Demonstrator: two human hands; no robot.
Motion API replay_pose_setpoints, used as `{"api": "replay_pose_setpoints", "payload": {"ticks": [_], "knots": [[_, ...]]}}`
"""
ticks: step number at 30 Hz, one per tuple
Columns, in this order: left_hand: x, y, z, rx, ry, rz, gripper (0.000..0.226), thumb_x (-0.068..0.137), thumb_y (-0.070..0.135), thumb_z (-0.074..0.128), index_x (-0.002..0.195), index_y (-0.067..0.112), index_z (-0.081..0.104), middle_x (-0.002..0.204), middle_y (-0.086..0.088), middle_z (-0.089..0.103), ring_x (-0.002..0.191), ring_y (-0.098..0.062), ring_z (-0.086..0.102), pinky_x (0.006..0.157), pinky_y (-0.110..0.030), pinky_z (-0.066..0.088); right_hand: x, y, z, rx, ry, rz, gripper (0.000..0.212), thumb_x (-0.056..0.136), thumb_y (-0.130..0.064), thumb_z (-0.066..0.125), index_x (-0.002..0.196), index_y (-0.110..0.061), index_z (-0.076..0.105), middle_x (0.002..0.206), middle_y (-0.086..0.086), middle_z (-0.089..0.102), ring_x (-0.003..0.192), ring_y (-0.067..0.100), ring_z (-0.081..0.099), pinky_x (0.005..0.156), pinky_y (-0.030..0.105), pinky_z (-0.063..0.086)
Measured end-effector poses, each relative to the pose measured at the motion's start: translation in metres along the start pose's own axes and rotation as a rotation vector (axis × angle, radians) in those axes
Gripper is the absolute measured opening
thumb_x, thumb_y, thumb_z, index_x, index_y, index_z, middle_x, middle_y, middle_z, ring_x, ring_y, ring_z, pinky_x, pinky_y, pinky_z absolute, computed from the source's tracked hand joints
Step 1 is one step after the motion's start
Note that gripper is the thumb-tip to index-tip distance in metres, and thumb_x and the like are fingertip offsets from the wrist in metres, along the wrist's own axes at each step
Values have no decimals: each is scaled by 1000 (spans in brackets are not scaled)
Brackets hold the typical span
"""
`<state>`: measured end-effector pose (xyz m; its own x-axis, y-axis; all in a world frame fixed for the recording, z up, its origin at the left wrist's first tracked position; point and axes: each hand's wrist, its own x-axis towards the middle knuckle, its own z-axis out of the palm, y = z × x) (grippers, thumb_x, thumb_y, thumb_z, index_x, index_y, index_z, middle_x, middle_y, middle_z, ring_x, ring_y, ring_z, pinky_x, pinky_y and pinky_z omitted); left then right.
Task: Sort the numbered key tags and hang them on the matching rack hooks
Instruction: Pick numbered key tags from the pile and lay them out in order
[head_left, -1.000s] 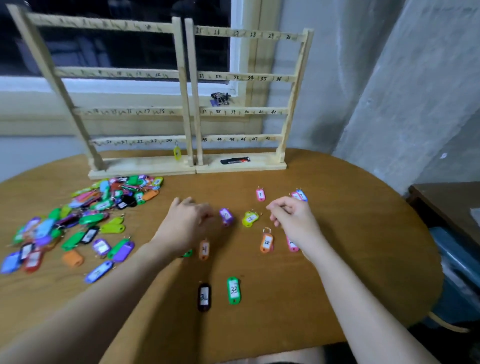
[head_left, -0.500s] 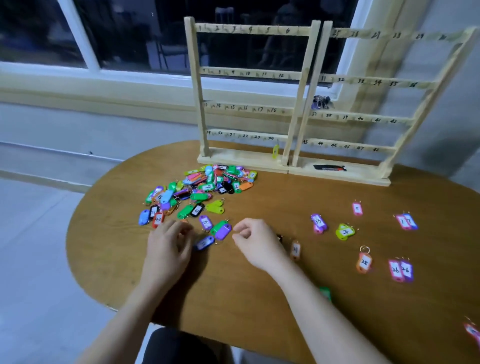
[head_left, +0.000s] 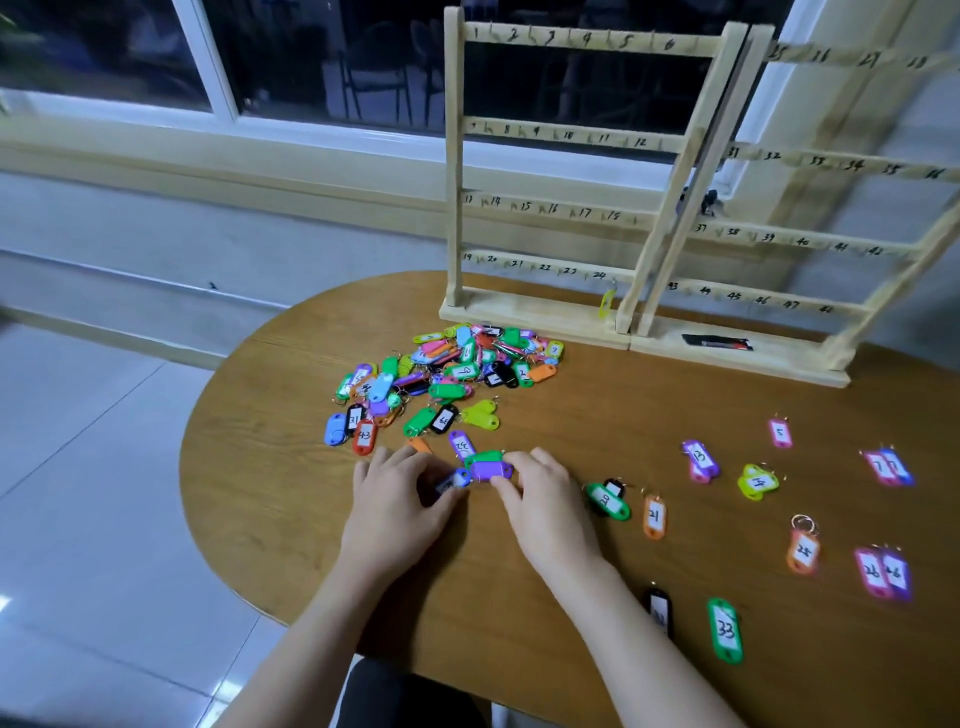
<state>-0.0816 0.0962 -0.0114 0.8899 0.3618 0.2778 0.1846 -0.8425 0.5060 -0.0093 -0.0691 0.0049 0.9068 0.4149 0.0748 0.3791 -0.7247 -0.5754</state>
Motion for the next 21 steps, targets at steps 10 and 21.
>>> {"api": "replay_pose_setpoints", "payload": {"ticks": [10, 21], "knots": [[1, -1, -3, -81, -1, -26, 22, 82, 47, 77, 82, 33, 59, 84, 22, 59, 90, -8, 50, 86, -34, 34, -5, 7, 19, -47, 246, -62, 21, 101, -10, 56, 81, -11, 60, 81, 3, 53, 67, 30, 57, 57, 41, 43], [2, -3, -4, -337, 17, -87, 20, 84, 44, 74, 77, 32, 60, 76, 19, 67, 73, -4, 62, 81, -49, 51, -4, 7, 12, 11, 205, -50, 19, 103, -20, 50, 86, -18, 60, 86, -3, 59, 76, 21, 58, 65, 29, 32]]}}
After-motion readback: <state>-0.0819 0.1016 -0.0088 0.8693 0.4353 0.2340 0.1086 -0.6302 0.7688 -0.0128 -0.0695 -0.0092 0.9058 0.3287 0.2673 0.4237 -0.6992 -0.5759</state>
